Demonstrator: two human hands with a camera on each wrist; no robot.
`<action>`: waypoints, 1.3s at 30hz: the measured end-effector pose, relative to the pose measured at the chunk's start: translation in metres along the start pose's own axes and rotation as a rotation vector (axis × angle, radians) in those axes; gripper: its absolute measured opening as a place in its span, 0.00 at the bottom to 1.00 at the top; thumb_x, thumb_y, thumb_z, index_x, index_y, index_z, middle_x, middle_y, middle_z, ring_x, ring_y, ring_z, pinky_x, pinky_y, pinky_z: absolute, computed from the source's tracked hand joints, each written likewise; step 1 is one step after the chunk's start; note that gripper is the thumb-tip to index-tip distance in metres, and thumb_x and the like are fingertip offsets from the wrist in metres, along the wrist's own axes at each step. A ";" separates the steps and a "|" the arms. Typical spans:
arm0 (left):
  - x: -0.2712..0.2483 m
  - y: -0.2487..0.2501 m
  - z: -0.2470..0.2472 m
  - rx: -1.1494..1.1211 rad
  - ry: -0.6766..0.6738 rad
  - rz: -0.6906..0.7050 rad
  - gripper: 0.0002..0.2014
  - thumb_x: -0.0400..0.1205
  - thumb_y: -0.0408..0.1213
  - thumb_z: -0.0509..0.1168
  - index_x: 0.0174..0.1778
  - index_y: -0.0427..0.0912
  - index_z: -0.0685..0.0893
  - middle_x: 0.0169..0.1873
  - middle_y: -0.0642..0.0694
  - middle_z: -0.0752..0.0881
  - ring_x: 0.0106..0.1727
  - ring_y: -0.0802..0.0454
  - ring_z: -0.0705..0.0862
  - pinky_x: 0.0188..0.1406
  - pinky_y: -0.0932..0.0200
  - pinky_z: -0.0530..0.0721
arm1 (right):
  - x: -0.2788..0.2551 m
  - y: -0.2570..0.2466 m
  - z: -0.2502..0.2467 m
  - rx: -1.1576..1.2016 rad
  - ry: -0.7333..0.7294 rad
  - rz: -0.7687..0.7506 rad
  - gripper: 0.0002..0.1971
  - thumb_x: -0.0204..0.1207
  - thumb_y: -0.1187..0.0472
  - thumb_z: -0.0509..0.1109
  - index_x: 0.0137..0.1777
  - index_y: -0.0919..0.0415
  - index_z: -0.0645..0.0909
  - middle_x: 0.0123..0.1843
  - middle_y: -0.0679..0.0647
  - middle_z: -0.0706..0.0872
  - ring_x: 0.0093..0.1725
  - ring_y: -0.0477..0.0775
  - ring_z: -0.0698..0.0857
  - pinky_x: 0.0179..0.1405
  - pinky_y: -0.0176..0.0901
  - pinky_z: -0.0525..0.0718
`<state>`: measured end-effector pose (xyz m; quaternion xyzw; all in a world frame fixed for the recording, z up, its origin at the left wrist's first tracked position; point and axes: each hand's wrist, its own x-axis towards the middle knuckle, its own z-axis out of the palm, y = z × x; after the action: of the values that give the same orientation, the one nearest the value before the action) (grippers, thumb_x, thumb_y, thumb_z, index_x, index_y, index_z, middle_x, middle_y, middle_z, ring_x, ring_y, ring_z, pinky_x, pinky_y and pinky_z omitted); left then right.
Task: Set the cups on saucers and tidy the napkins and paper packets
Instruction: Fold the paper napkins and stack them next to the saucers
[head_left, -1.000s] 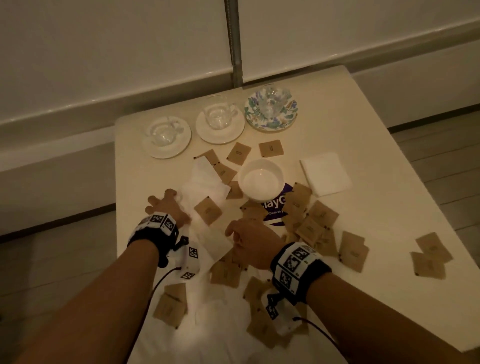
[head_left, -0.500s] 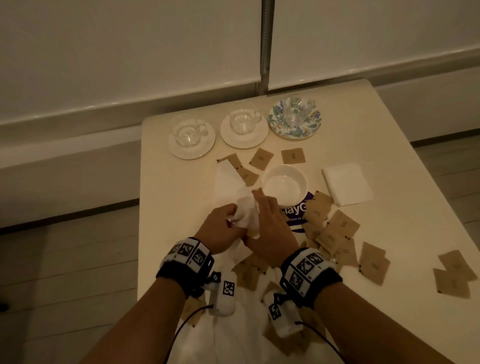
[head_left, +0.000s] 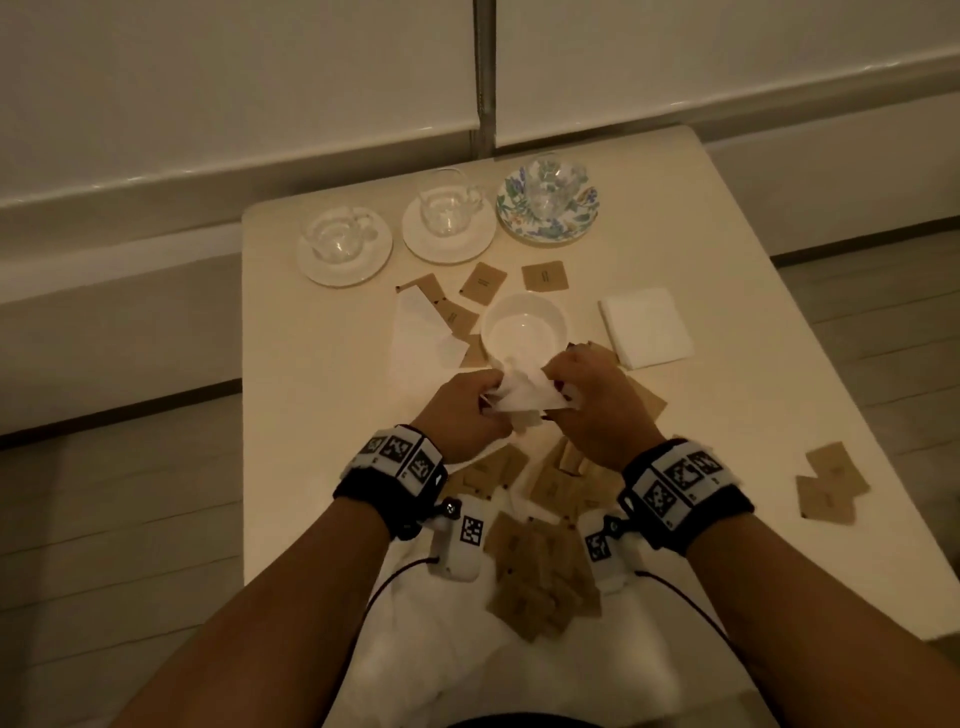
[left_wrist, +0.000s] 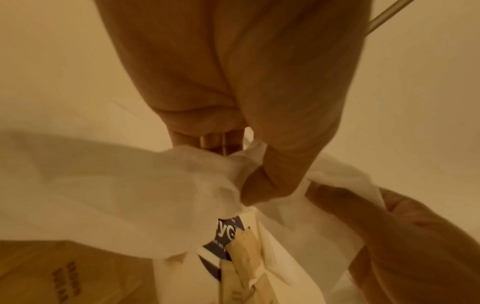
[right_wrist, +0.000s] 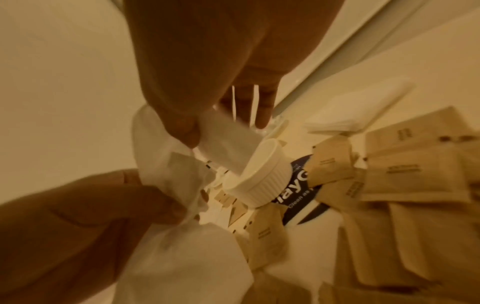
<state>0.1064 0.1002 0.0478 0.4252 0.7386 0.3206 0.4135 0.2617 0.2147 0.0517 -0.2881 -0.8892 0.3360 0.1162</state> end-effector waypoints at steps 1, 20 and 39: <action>0.003 0.002 0.005 -0.014 -0.002 -0.030 0.16 0.73 0.27 0.73 0.56 0.41 0.83 0.46 0.48 0.84 0.46 0.51 0.82 0.46 0.58 0.79 | -0.002 0.006 -0.004 0.036 -0.012 0.055 0.08 0.75 0.60 0.75 0.51 0.62 0.86 0.52 0.55 0.82 0.52 0.57 0.80 0.52 0.53 0.81; -0.003 0.064 0.073 -0.188 0.116 -0.059 0.14 0.81 0.47 0.71 0.56 0.41 0.84 0.47 0.42 0.88 0.49 0.45 0.86 0.49 0.52 0.85 | -0.064 0.037 -0.062 0.121 -0.087 0.091 0.10 0.75 0.69 0.71 0.51 0.56 0.90 0.46 0.54 0.83 0.47 0.56 0.80 0.45 0.48 0.79; -0.008 0.090 0.060 -0.572 0.391 -0.039 0.09 0.76 0.29 0.75 0.44 0.40 0.81 0.39 0.46 0.91 0.41 0.52 0.89 0.42 0.53 0.90 | -0.058 0.020 -0.080 0.851 -0.026 0.366 0.15 0.84 0.48 0.64 0.59 0.54 0.88 0.52 0.48 0.92 0.50 0.42 0.89 0.44 0.33 0.84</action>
<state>0.1949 0.1400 0.0976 0.2082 0.6920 0.5822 0.3726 0.3491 0.2348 0.0976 -0.3627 -0.6082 0.6896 0.1517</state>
